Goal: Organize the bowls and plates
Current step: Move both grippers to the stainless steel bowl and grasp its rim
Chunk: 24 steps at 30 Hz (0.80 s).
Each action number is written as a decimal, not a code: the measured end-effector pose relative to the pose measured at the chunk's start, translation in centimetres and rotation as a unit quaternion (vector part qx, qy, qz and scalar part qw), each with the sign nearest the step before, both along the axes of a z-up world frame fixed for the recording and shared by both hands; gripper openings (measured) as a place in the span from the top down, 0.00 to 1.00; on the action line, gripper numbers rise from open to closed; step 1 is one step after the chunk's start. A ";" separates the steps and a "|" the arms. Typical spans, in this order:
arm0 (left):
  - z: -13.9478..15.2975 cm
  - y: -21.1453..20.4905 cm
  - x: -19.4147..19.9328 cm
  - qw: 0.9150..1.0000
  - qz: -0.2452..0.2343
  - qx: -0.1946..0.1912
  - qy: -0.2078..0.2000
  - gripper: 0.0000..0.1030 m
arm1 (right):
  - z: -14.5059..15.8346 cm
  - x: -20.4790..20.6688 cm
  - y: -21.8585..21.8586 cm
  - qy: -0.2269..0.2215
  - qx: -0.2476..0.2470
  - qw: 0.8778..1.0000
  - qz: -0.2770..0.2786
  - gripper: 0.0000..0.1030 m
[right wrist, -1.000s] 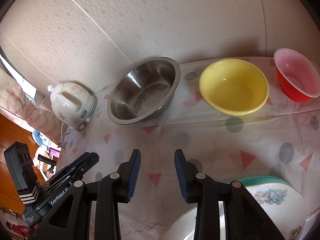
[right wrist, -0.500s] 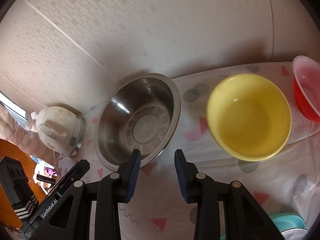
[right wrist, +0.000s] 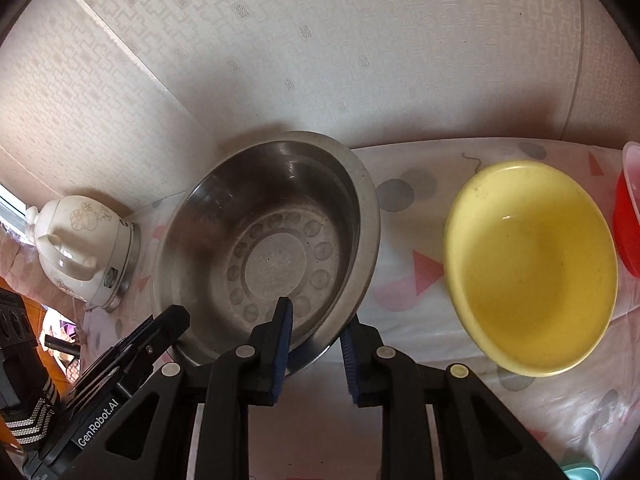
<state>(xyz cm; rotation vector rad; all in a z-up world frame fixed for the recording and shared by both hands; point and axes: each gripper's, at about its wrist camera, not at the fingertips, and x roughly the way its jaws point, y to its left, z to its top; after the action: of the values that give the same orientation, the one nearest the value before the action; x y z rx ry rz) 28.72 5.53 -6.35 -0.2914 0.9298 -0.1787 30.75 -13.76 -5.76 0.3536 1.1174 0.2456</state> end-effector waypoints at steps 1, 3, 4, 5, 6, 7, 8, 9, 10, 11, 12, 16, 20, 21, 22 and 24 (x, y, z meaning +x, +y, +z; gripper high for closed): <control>0.0 0.1 -0.1 1.000 0.000 -0.004 0.000 0.75 | 0.0 0.0 0.0 0.001 0.003 1.000 0.002 0.78; -0.1 0.4 -0.4 1.000 0.000 -0.011 0.000 0.75 | 0.0 -0.2 0.1 0.001 0.005 1.000 0.006 0.78; -0.1 0.4 -0.6 1.000 -0.001 -0.011 -0.001 0.75 | -0.1 -0.4 0.1 0.003 0.006 1.000 0.008 0.78; 0.0 0.5 -0.9 1.000 -0.001 -0.009 -0.003 0.75 | 0.0 -0.5 0.1 0.003 0.008 1.000 0.012 0.78; 0.0 0.6 -1.2 1.000 0.000 -0.007 -0.003 0.75 | 0.2 -0.6 0.1 0.002 0.008 1.000 0.016 0.78; 0.0 0.8 -1.6 1.000 0.001 -0.010 -0.003 0.75 | 0.3 -0.8 0.2 0.002 0.006 1.000 0.020 0.78; 0.0 0.9 -2.0 1.000 0.002 -0.013 -0.002 0.75 | 0.3 -1.0 0.3 0.004 0.007 1.000 0.023 0.78; 0.0 1.1 -2.5 1.000 0.003 -0.014 -0.002 0.75 | 0.4 -1.3 0.4 0.005 0.008 1.000 0.027 0.78; 0.0 1.3 -3.0 1.000 0.003 -0.014 -0.003 0.75 | 0.6 -1.7 0.5 0.004 0.008 0.999 0.033 0.78; 0.1 1.5 -3.6 1.000 0.005 -0.015 -0.004 0.74 | 0.7 -2.1 0.6 0.004 0.009 0.999 0.037 0.78; 0.2 1.7 -4.3 1.000 0.008 -0.017 -0.003 0.74 | 0.7 -2.3 0.7 0.005 0.011 0.999 0.042 0.78; 0.4 2.7 -7.1 1.000 0.016 -0.016 -0.006 0.74 | 0.8 -4.5 1.3 0.004 0.016 0.998 0.061 0.78; 0.9 3.5 -10.1 1.000 0.022 -0.007 -0.011 0.74 | 1.2 -7.1 2.2 0.000 0.020 0.996 0.082 0.78; 1.0 3.7 -10.8 1.000 0.025 -0.007 -0.012 0.74 | 1.3 -7.7 2.4 -0.001 0.022 0.996 0.088 0.77; 1.0 3.9 -11.6 1.000 0.027 -0.006 -0.012 0.74 | 1.3 -8.4 2.8 -0.001 0.023 0.995 0.094 0.77; 1.1 4.2 -13.1 0.999 0.030 -0.006 -0.010 0.74 | 1.6 -9.7 3.2 -0.003 0.020 0.994 0.106 0.77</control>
<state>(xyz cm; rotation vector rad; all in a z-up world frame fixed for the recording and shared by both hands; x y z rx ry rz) 15.63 9.76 -5.28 -0.3275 0.8989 -0.1308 21.08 -10.59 -4.17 0.2694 1.1452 0.4574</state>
